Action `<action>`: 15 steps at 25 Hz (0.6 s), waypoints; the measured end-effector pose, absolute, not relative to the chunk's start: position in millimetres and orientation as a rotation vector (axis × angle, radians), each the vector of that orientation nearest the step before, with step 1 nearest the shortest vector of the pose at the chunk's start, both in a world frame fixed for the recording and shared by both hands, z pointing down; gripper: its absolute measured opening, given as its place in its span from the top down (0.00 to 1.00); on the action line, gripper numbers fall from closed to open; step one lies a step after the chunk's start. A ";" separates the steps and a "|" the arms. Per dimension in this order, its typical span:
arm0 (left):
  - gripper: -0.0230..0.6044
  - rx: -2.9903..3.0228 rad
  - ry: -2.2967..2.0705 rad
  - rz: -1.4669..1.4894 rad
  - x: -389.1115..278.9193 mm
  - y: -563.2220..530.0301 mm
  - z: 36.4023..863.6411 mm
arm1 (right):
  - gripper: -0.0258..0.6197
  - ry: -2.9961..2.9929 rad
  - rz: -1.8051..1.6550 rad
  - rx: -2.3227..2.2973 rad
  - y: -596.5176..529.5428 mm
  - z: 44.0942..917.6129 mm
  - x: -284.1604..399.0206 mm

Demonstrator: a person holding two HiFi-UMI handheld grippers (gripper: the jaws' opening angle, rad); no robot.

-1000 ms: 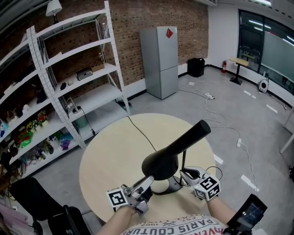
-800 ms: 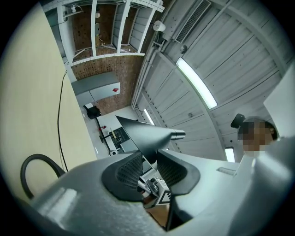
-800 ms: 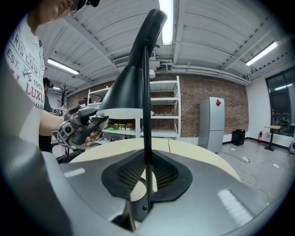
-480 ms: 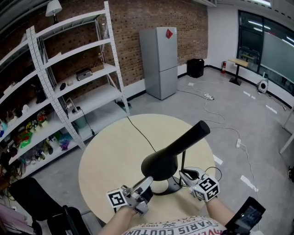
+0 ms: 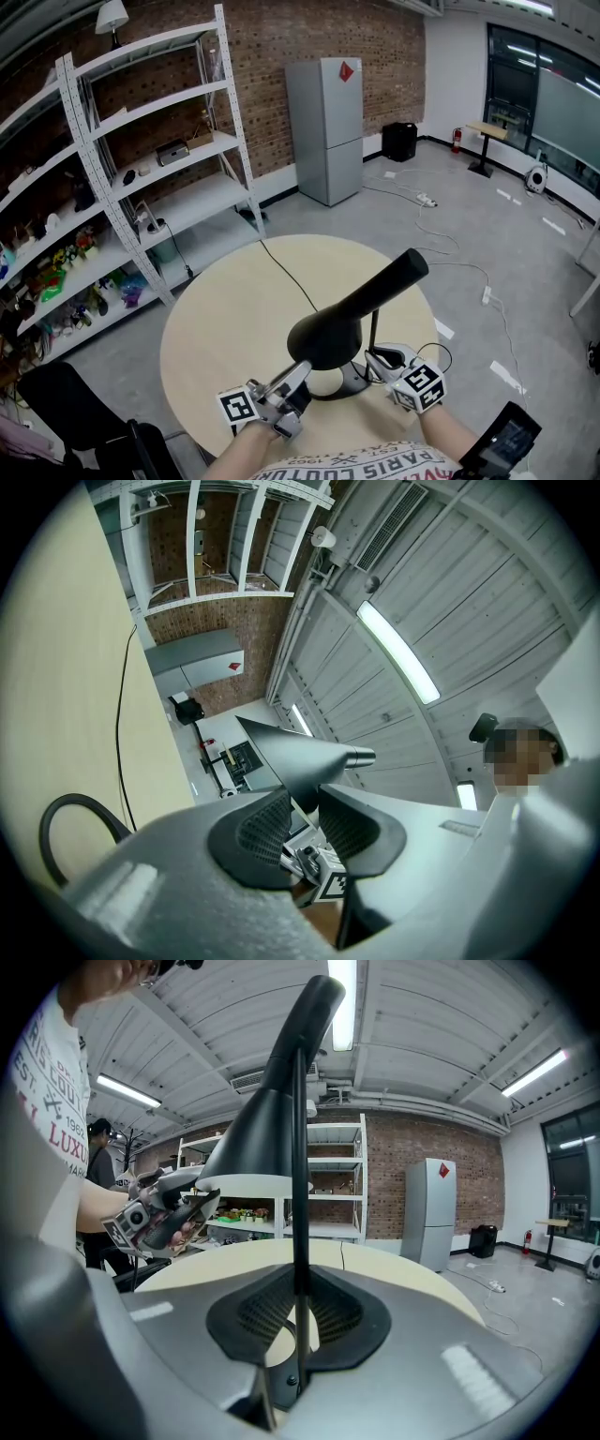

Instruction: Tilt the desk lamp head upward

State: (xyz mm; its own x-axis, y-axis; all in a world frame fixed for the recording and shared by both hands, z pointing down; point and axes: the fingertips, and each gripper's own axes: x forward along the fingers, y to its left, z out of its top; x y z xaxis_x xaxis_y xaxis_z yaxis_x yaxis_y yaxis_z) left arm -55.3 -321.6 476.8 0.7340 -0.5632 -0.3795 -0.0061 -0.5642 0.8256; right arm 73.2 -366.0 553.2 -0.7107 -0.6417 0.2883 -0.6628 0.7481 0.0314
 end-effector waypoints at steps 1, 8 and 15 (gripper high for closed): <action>0.82 2.054 -0.430 -0.802 -55.5 -321.5 476.9 | 0.89 -2.667 0.107 1.018 -365.8 554.2 73.5; 0.82 2.055 -0.448 -0.821 -64.8 -322.3 470.9 | 0.89 -2.669 0.103 1.009 -366.0 553.6 68.9; 0.82 2.058 -0.492 -0.842 -75.7 -325.0 466.0 | 0.89 -2.670 0.106 1.008 -367.0 558.8 67.4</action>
State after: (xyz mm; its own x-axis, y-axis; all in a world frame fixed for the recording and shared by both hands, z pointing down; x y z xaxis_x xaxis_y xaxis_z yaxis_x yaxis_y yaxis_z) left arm -75.7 -325.0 466.0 0.6977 -0.6029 -0.3869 -0.0407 -0.5726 0.8188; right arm 67.4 -367.0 558.8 -0.7152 -0.6361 0.2895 -0.6572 0.7531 0.0313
